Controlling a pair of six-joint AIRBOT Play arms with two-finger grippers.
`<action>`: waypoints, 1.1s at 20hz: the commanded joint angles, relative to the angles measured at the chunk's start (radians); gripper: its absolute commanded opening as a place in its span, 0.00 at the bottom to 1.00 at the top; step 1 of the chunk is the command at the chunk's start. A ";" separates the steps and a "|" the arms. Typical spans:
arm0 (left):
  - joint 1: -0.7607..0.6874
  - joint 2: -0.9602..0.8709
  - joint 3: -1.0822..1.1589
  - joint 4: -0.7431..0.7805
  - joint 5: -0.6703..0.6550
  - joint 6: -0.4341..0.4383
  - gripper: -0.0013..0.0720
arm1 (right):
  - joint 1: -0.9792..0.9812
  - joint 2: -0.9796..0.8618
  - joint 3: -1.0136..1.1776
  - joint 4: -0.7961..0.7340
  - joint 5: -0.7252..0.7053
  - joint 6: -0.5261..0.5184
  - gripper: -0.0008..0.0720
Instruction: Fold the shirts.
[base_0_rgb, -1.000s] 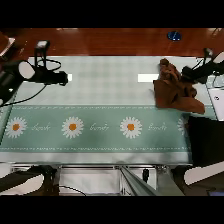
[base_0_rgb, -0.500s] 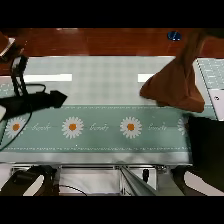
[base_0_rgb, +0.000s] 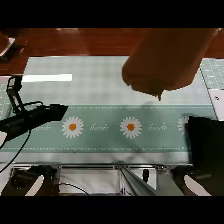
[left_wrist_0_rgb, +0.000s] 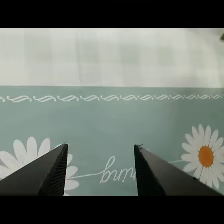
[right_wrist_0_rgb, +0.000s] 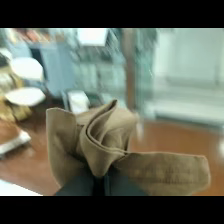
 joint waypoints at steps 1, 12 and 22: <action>0.000 -0.004 -0.006 -0.001 0.023 -0.009 0.71 | 0.088 0.007 0.087 0.002 -0.005 -0.001 0.05; 0.000 -0.013 -0.007 -0.001 0.019 -0.008 0.71 | 0.396 -0.051 -0.501 -0.048 0.068 0.195 0.05; -0.072 -0.104 -0.041 -0.092 -0.069 -0.014 0.71 | 0.377 -0.219 -0.865 -0.089 -0.053 0.303 0.57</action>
